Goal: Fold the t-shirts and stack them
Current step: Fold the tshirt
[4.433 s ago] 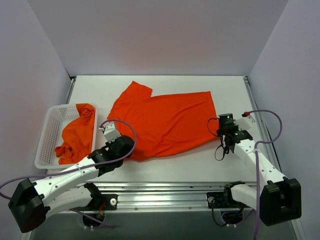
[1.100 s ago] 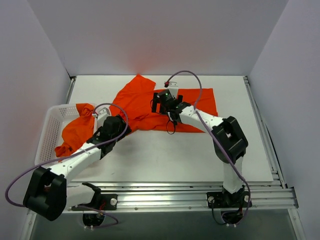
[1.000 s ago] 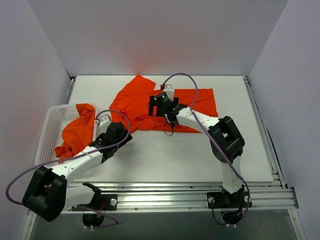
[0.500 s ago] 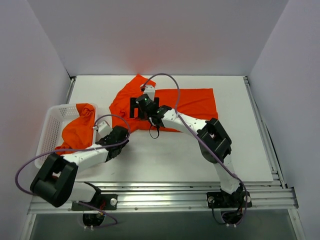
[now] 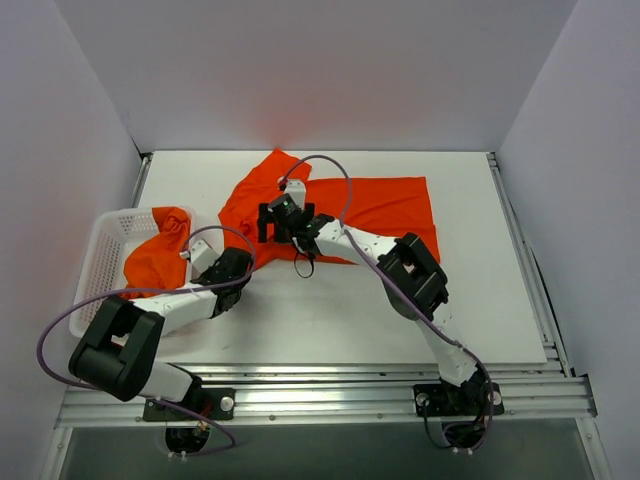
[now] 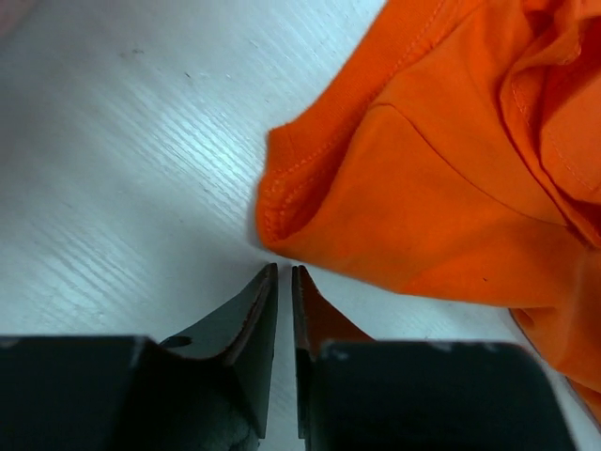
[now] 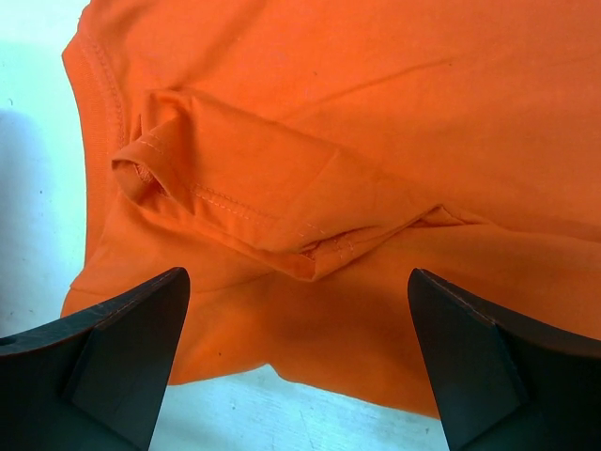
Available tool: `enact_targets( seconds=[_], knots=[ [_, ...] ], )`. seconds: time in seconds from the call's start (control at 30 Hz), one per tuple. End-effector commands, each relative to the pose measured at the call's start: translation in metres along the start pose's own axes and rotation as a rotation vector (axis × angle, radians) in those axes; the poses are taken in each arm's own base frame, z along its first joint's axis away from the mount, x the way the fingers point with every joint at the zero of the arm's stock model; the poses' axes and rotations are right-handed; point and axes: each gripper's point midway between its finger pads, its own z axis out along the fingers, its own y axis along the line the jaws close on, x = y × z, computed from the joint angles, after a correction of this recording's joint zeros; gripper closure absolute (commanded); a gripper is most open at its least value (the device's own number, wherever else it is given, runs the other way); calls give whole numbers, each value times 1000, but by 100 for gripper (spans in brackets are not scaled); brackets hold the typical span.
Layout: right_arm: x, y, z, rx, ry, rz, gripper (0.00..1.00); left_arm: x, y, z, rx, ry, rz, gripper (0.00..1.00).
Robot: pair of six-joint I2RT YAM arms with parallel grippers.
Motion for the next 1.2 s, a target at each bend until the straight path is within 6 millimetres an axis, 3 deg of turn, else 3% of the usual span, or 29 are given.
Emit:
enact_targets(
  seconds=[0.0, 0.17, 0.63, 0.8, 1.07, 1.13, 1.17],
  knots=[
    [-15, 15, 2, -34, -25, 26, 2, -23, 7, -5, -33, -68, -8, 81],
    [-18, 26, 8, -65, -23, 41, 3, -28, 12, -1, -45, -61, -22, 82],
    [3, 24, 24, -57, 13, 57, 3, -27, 12, 1, -39, -51, -33, 82],
    [12, 25, 34, -61, 27, 58, 9, -26, 13, 1, -38, -47, -29, 82],
    [17, 27, 44, -65, 41, 55, 40, -26, 12, 1, -33, -49, -28, 83],
    [15, 27, 43, -61, 36, 51, 51, -27, 11, 1, -31, -48, -27, 83],
    [13, 26, 41, -57, 33, 48, 62, -26, 11, 2, -33, -49, -25, 83]
  ],
)
